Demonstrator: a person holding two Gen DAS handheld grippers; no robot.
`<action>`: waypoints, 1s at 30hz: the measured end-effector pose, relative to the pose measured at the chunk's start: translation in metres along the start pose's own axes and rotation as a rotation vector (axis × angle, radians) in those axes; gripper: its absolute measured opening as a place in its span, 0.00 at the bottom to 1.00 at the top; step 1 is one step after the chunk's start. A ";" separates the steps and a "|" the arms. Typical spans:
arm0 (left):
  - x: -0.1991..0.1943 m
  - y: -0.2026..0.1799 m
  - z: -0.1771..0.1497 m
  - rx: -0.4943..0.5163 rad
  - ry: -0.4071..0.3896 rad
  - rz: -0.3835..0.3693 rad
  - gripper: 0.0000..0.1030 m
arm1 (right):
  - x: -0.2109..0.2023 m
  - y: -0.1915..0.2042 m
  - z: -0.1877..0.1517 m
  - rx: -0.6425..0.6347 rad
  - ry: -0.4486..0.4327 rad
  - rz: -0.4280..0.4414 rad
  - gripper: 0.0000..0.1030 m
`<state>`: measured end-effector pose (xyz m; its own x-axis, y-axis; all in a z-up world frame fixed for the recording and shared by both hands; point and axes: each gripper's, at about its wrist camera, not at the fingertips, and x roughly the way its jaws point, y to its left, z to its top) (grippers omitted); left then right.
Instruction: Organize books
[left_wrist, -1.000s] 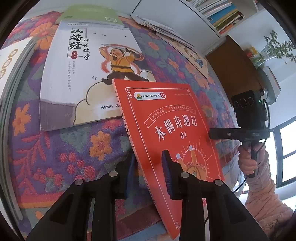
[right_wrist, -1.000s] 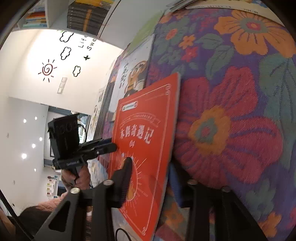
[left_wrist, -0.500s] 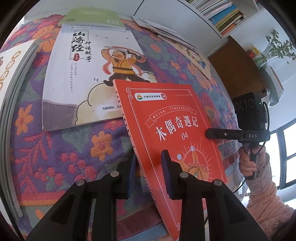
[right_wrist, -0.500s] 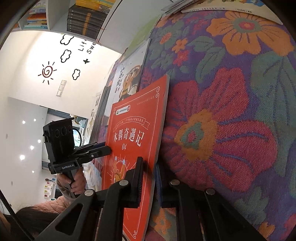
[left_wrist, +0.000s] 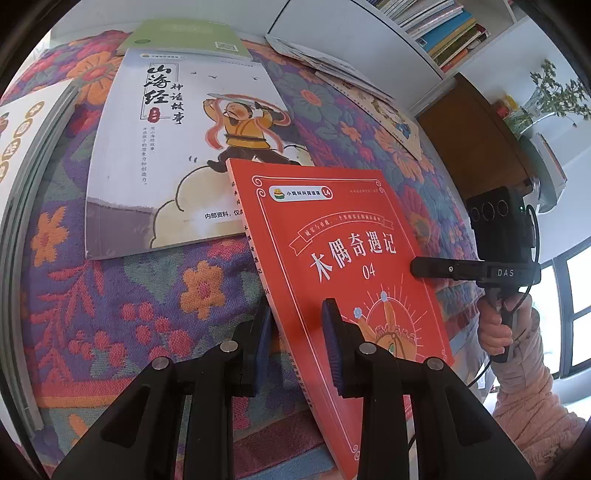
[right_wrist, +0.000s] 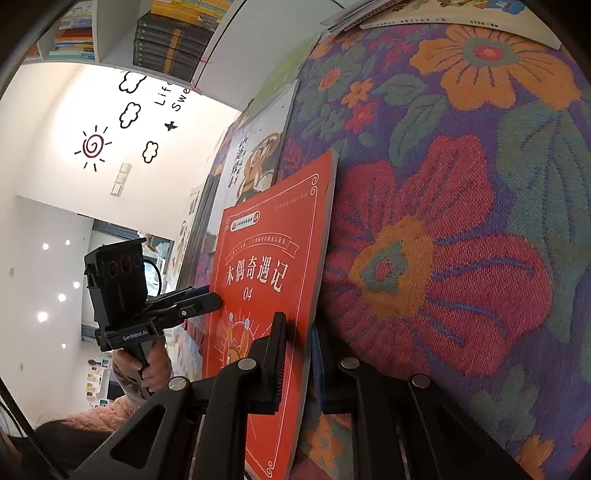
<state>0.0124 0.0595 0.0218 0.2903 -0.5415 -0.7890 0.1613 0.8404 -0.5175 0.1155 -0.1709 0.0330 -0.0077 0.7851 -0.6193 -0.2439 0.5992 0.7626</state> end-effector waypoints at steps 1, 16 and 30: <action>0.000 0.000 0.000 0.000 0.000 0.000 0.26 | 0.000 0.000 0.000 -0.001 -0.001 -0.002 0.09; -0.001 0.001 -0.002 -0.014 -0.015 -0.005 0.26 | 0.001 0.001 0.000 0.006 -0.008 -0.005 0.09; -0.005 0.010 -0.005 -0.087 -0.057 -0.055 0.26 | 0.001 0.011 -0.001 0.010 -0.033 -0.056 0.11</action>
<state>0.0079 0.0701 0.0187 0.3365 -0.5825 -0.7399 0.0968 0.8030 -0.5881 0.1114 -0.1633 0.0405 0.0376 0.7552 -0.6544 -0.2332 0.6434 0.7291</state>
